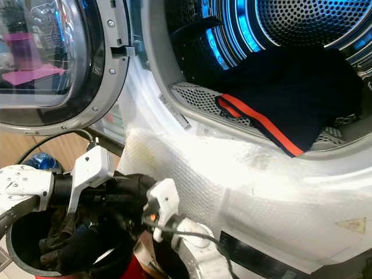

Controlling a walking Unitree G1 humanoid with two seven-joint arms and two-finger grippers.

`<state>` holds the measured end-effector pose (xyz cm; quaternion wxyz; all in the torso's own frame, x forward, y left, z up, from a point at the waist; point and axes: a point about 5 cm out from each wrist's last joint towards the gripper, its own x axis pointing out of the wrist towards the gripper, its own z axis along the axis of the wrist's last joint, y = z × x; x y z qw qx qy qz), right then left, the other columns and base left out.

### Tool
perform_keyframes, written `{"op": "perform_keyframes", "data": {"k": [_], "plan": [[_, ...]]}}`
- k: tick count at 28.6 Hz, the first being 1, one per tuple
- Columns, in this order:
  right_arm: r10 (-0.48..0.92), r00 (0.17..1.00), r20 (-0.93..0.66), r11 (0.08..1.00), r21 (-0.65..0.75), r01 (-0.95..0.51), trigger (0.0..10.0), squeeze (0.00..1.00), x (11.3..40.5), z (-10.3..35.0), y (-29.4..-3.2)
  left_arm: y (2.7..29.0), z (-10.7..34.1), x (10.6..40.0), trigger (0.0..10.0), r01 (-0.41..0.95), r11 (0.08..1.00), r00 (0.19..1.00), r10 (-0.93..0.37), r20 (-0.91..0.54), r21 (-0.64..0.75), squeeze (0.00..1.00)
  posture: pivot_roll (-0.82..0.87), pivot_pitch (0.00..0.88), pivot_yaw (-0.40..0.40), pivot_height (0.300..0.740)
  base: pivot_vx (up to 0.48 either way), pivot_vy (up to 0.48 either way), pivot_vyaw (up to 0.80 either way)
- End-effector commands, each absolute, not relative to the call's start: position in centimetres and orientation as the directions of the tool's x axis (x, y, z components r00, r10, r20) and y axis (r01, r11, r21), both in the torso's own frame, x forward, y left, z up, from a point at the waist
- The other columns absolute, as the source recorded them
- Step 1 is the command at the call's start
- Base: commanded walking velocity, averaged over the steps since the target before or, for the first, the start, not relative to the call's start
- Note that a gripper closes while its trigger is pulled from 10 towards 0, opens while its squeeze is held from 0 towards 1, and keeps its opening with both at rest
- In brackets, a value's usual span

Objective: Clothes washing

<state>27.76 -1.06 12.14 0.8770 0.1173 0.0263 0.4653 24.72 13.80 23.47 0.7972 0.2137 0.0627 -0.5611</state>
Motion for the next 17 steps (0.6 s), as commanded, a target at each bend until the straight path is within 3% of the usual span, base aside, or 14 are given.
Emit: {"op": "perform_keyframes", "data": {"k": [1,4,12,17], "plan": [[0.792,0.591,0.154,0.520,0.338,-0.785,10.0,0.00,28.3,13.4,-0.7,12.8,24.6,24.0,0.0,0.927,0.219,0.313,-0.899,-0.307,0.305,0.00,0.18,0.014,-0.064,0.740,0.000,0.000,0.00],[0.806,0.558,0.200,0.455,0.393,-0.799,10.0,0.00,28.1,14.0,-0.6,12.7,24.6,24.0,0.0,0.926,0.219,0.313,-0.901,-0.301,0.308,0.00,0.18,0.012,-0.063,0.740,0.000,0.000,0.00],[0.875,0.415,0.250,0.306,0.379,-0.873,10.0,0.00,26.7,14.4,0.3,11.6,25.4,24.2,0.0,0.922,0.214,0.302,-0.918,-0.255,0.321,0.00,0.19,0.008,-0.053,0.740,0.000,0.000,0.00],[0.893,0.389,0.229,0.290,0.370,-0.883,10.0,0.00,26.4,13.9,0.7,10.8,26.8,24.9,0.0,0.893,0.263,0.343,-0.923,-0.173,0.365,0.00,0.21,0.008,-0.052,0.740,0.000,0.000,0.00]]}}
